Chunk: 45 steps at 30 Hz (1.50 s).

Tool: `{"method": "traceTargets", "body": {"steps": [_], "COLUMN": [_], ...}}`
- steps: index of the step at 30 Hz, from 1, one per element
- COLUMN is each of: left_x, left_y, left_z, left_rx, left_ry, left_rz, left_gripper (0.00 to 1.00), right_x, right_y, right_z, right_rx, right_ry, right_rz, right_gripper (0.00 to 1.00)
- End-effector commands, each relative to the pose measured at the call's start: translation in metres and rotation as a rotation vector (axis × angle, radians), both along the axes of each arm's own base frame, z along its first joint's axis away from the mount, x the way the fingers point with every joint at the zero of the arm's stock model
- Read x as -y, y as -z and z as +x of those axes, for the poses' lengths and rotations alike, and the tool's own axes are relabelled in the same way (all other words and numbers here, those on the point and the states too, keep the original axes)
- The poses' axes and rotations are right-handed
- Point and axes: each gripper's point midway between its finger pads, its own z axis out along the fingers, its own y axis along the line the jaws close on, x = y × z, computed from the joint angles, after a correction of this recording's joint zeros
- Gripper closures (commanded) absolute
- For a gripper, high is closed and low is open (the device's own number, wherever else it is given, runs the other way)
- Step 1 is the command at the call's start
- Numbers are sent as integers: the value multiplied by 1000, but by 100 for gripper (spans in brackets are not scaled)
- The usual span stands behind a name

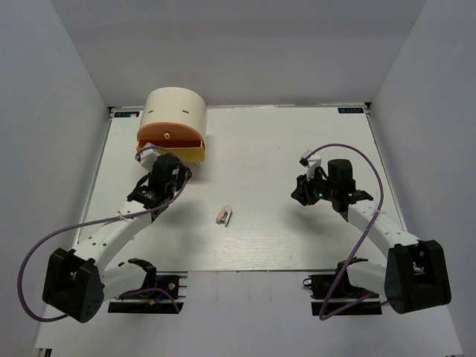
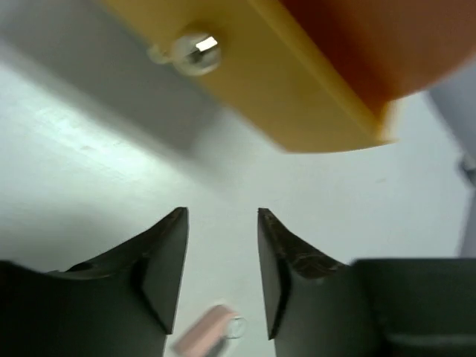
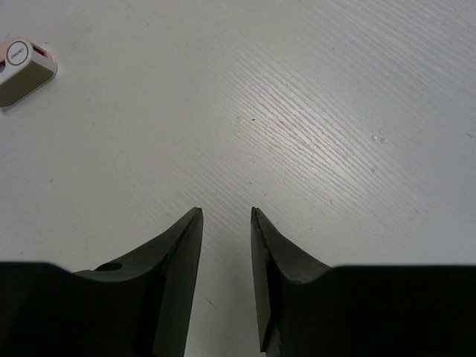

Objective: Sort the stationery into containers
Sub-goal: Place the stationery into the container, then close the drawer

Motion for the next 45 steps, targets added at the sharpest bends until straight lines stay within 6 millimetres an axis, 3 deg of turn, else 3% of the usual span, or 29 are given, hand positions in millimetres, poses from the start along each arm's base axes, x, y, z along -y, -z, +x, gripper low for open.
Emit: {"method": "traceTargets", "body": {"steps": [1, 3, 5, 10, 12, 18, 45], "left_x": [-1, -5, 1, -8, -11, -22, -40], "left_y": [36, 47, 35, 30, 15, 8, 6], "left_z": [-17, -15, -2, 22, 36, 60, 102], "left_rx": [-73, -73, -9, 51, 101, 118, 192], "left_ry": [78, 73, 107, 104, 95, 58, -67], "left_rz": [-39, -82, -138, -180, -192, -206, -324], "left_gripper": [45, 44, 44, 49, 49, 52, 56], "right_x": [-2, -1, -1, 2, 2, 3, 5], "right_y": [-8, -7, -8, -8, -9, -7, 1], "right_z": [5, 4, 3, 3, 3, 2, 3], "right_rx": [42, 43, 47, 53, 55, 54, 34], "right_ry": [-14, -13, -14, -2, -2, 3, -1], "right_rz": [3, -1, 1, -6, -5, -8, -29], "right_gripper": [62, 62, 62, 62, 62, 62, 62]}}
